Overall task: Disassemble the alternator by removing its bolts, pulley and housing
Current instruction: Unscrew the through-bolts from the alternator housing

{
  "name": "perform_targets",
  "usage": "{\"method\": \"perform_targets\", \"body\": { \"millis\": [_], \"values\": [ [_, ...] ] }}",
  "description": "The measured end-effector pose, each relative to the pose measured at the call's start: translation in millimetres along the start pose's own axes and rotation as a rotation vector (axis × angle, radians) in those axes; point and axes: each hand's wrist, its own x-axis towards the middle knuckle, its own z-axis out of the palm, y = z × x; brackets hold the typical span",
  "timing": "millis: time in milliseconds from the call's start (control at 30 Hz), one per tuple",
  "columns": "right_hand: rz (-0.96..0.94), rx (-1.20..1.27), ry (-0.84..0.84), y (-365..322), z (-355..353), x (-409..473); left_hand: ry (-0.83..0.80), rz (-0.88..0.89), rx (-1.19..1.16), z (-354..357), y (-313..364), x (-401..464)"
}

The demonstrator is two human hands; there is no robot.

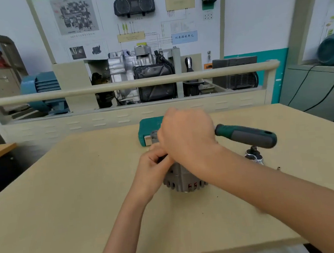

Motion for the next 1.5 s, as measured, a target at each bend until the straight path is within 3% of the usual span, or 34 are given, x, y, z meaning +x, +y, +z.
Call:
{"method": "perform_targets", "body": {
  "millis": [167,433,533,667,800,900,1067,1267,1400,1500],
  "values": [
    [-0.003,0.041,0.154,8.5,4.4,-4.4,0.042,0.022,-0.037,11.1,3.0,-5.2],
    [-0.030,0.716,0.170,20.8,19.3,-1.1,-0.115,0.019,-0.003,2.2,3.4,-2.0],
    [-0.043,0.824,0.097,21.5,19.1,0.9,-0.152,0.063,0.027,-1.3,-1.1,-2.3],
    [-0.089,0.668,0.080,25.4,13.2,-1.4,-0.080,0.026,-0.025,1.3,1.0,-3.2],
    [0.115,-0.076,0.054,11.2,6.1,-6.0,-0.045,0.009,-0.058,3.8,0.9,-3.1],
    [0.213,-0.214,0.104,-2.8,-1.3,-12.1,0.016,0.007,-0.052,7.7,1.4,-5.1],
    [0.052,0.285,0.134,9.4,11.6,-5.1,0.098,0.025,-0.083,18.7,3.5,-9.1],
    [-0.021,0.974,0.038,28.8,17.9,1.9,0.024,0.020,-0.051,14.4,8.2,-9.6],
    [-0.064,0.987,0.004,30.7,16.8,2.3,-0.018,0.022,-0.071,8.9,8.6,-8.7],
    [-0.080,0.704,0.062,26.2,14.8,-0.9,-0.001,0.000,-0.134,7.4,7.7,-7.5]
  ]
}}
